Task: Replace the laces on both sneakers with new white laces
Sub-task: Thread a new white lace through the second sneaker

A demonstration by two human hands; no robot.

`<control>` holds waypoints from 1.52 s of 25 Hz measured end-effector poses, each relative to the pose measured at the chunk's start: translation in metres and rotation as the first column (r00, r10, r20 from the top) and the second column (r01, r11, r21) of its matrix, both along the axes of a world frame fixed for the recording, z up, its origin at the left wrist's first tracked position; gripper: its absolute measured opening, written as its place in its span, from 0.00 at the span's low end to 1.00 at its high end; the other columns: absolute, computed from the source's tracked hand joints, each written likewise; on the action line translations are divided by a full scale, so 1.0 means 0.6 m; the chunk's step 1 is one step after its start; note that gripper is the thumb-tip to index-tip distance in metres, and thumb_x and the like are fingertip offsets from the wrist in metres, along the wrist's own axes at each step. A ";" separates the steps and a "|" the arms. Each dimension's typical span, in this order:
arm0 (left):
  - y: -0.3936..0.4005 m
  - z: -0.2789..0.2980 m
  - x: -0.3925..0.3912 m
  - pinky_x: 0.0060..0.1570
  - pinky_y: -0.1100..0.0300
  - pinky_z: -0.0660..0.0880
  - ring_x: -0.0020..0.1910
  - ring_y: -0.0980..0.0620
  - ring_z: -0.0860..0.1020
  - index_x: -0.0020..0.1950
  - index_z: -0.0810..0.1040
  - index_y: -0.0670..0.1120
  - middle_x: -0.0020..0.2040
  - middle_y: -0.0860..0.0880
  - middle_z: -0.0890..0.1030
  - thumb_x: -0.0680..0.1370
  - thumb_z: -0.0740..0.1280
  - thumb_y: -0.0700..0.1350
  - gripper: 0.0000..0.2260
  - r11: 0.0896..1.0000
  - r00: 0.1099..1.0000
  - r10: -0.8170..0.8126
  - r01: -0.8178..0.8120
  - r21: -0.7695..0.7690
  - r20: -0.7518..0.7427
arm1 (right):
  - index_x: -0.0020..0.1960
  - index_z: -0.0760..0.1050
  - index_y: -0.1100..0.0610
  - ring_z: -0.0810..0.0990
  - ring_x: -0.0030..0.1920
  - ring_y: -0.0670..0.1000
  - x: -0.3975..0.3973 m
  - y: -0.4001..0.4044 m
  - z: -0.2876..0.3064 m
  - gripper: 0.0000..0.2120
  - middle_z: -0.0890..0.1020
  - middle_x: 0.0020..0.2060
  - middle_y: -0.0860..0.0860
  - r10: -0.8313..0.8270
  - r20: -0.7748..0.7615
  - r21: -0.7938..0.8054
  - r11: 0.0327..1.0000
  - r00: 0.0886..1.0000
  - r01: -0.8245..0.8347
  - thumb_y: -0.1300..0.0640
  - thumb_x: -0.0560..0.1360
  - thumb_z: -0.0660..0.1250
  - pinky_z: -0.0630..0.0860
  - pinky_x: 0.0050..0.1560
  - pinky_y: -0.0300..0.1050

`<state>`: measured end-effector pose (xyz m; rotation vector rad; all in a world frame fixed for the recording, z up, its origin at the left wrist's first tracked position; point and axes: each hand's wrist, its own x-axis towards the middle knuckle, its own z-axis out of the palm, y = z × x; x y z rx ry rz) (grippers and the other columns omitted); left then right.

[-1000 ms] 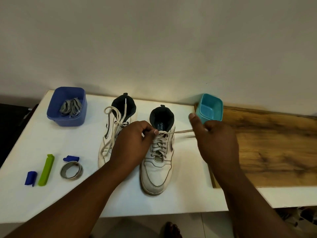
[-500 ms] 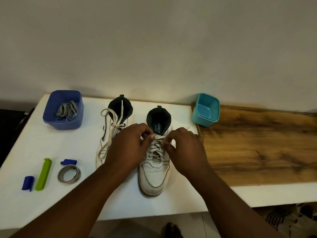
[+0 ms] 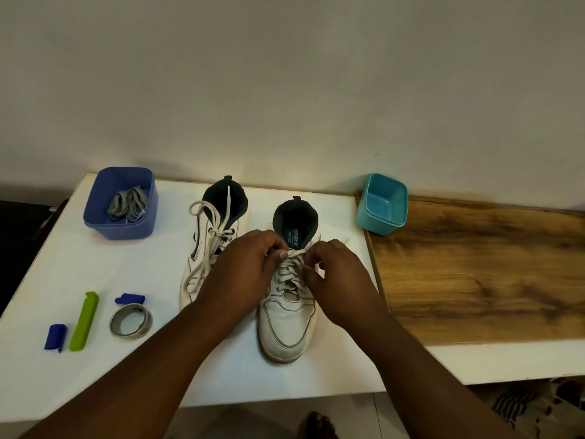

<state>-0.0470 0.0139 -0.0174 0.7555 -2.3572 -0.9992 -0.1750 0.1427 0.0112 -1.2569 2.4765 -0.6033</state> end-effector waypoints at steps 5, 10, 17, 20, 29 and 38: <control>-0.007 0.007 0.000 0.48 0.58 0.74 0.46 0.58 0.78 0.53 0.82 0.51 0.46 0.55 0.81 0.80 0.69 0.46 0.04 0.999 0.999 -0.037 0.037 0.002 -0.023 | 0.45 0.72 0.48 0.77 0.37 0.44 -0.008 0.004 0.013 0.07 0.79 0.38 0.45 -0.047 0.160 -0.092 0.994 0.986 0.062 0.53 0.81 0.67 0.71 0.36 0.37; -0.028 0.010 0.008 0.45 0.59 0.72 0.45 0.56 0.77 0.54 0.84 0.50 0.46 0.53 0.81 0.81 0.68 0.47 0.06 0.982 0.987 -0.149 0.155 -0.111 0.060 | 0.52 0.80 0.45 0.79 0.38 0.43 -0.043 0.015 0.035 0.01 0.82 0.40 0.42 -0.004 -0.173 -0.117 0.993 0.985 -0.016 0.50 0.81 0.70 0.77 0.39 0.43; -0.016 0.015 0.010 0.43 0.57 0.68 0.43 0.53 0.75 0.52 0.81 0.50 0.45 0.51 0.76 0.84 0.61 0.50 0.10 0.981 0.960 -0.041 0.091 -0.169 0.278 | 0.45 0.76 0.47 0.78 0.37 0.49 -0.062 0.027 0.007 0.12 0.79 0.36 0.45 -0.083 -0.336 0.112 0.986 0.938 0.127 0.43 0.83 0.63 0.77 0.40 0.48; -0.009 0.034 0.019 0.40 0.56 0.67 0.38 0.52 0.74 0.42 0.76 0.47 0.38 0.50 0.76 0.82 0.58 0.50 0.13 0.995 0.951 -0.038 0.063 -0.073 0.307 | 0.41 0.76 0.55 0.79 0.36 0.50 -0.060 0.020 0.021 0.19 0.80 0.33 0.48 -0.286 0.091 -0.011 0.958 0.954 0.288 0.43 0.84 0.61 0.78 0.42 0.50; 0.013 0.026 -0.019 0.54 0.53 0.73 0.50 0.48 0.76 0.56 0.85 0.48 0.49 0.44 0.82 0.85 0.58 0.40 0.15 0.347 0.921 0.351 0.039 0.937 -0.168 | 0.60 0.81 0.58 0.81 0.40 0.46 -0.043 -0.015 0.000 0.10 0.85 0.44 0.50 -0.046 0.988 -0.068 0.719 0.145 0.692 0.64 0.82 0.64 0.78 0.44 0.40; 0.028 0.014 -0.020 0.56 0.59 0.77 0.47 0.58 0.80 0.61 0.82 0.53 0.51 0.53 0.87 0.83 0.65 0.46 0.10 0.555 0.934 0.312 -0.029 0.831 -0.175 | 0.63 0.81 0.48 0.85 0.38 0.44 -0.020 -0.018 -0.029 0.13 0.87 0.44 0.54 -0.240 0.738 -0.241 0.779 0.630 0.578 0.61 0.81 0.69 0.78 0.36 0.34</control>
